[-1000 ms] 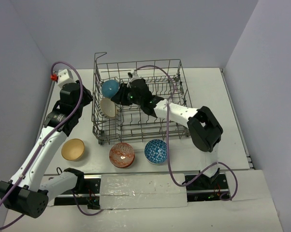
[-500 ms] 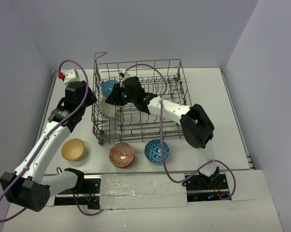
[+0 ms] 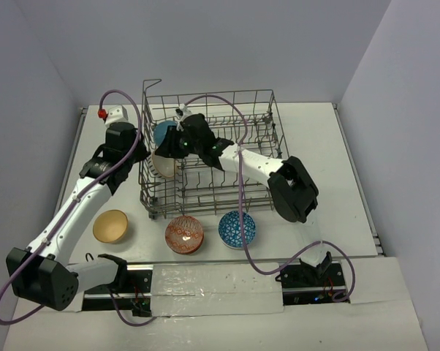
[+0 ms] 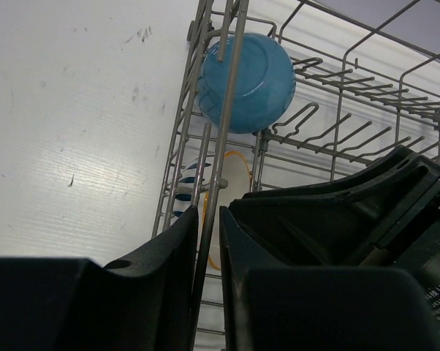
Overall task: Load the bowls into the dish rack
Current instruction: Turn the bowl upside down over the dish rack.
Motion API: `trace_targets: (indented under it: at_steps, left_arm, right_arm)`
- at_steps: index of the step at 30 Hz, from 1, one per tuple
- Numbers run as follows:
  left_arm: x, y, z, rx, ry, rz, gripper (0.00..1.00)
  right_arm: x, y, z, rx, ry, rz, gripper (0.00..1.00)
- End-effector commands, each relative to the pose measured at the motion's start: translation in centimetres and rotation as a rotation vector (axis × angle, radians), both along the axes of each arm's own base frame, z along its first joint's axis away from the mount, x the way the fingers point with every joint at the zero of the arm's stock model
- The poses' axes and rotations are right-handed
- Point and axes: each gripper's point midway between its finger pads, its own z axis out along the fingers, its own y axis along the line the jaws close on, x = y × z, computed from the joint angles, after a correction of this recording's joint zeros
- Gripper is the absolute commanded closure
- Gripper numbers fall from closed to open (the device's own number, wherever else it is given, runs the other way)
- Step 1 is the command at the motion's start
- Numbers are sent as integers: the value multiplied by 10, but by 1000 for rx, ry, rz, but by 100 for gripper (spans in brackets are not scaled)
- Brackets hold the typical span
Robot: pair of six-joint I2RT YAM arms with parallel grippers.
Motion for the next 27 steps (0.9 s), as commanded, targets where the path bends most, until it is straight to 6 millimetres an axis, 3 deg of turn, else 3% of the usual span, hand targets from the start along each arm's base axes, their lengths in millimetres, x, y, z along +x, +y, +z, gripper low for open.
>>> trace_targets:
  at_steps: [1,5,27]
  left_arm:
    - [4,-6,12,-6,-29,-27,77]
    - [5,-5,12,-2,-27,-22,82]
    - [3,0,15,5,-35,-4,83]
  right_arm:
    - [-2,16,21,35,-50,45,64]
    - [-4,21,18,26,-44,61,64]
    - [-11,41,9,4,-30,121,64]
